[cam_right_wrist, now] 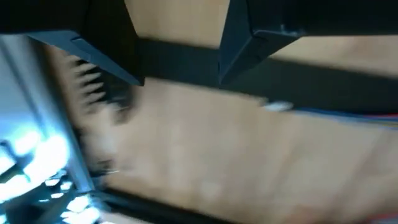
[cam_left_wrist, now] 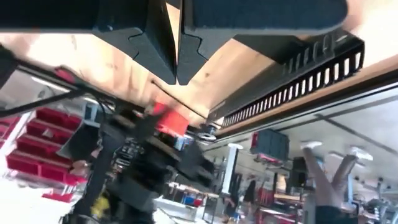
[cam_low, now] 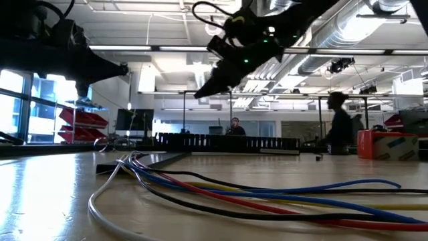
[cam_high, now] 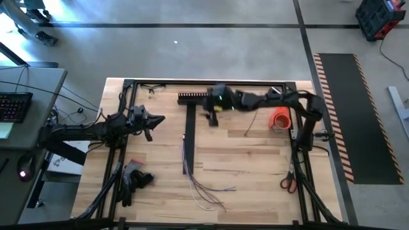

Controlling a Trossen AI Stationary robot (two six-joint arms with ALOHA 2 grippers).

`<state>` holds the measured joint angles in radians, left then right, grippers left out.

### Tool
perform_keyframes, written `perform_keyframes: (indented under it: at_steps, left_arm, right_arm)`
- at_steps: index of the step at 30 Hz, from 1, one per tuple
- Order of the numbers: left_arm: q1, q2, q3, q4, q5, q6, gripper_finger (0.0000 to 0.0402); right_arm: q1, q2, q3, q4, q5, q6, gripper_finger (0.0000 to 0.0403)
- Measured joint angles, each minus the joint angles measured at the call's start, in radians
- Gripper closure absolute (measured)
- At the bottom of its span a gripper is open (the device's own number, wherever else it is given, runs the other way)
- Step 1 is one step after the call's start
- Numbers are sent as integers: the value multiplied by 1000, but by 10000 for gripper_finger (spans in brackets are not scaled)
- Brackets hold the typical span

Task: Ziptie cables
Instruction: Wrap the cable wires with a black zip tie

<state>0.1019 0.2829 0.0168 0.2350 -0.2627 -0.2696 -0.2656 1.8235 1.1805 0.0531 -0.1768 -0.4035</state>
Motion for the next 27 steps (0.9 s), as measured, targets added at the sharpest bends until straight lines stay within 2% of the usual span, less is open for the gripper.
perform_keyframes:
  at_steps: [4,7,12,15,19,20,24,25,26,27]
  left_arm:
    - [-84,10,37,-110,-110,-3,402]
    - [-143,41,56,-144,-170,-10,402]
    - [-230,141,93,-132,-188,-38,402]
    - [-262,217,107,-141,-188,-131,402]
    - [-276,305,110,-142,-161,-277,402]
    - [-276,326,110,-142,-149,-300,402]
    - [-276,397,110,-140,-132,-411,402]
    - [-276,414,110,-136,-137,-436,402]
    - [-275,431,110,-126,-144,-452,402]
    - [-273,446,110,-116,-155,-457,402]
  right_arm:
    - [92,-36,-121,54,0,111,237]
    - [155,-33,-161,54,0,175,245]
    - [233,-30,-207,77,34,170,247]
    - [258,-29,-204,93,135,182,247]
    - [254,-38,-159,66,395,227,247]
    - [242,-49,-141,38,503,246,246]
    - [181,-123,-79,-142,1092,412,246]
    - [162,-147,-74,-182,1208,439,246]
    - [140,-173,-74,-204,1287,454,246]
    - [120,-200,-73,-219,1314,465,246]
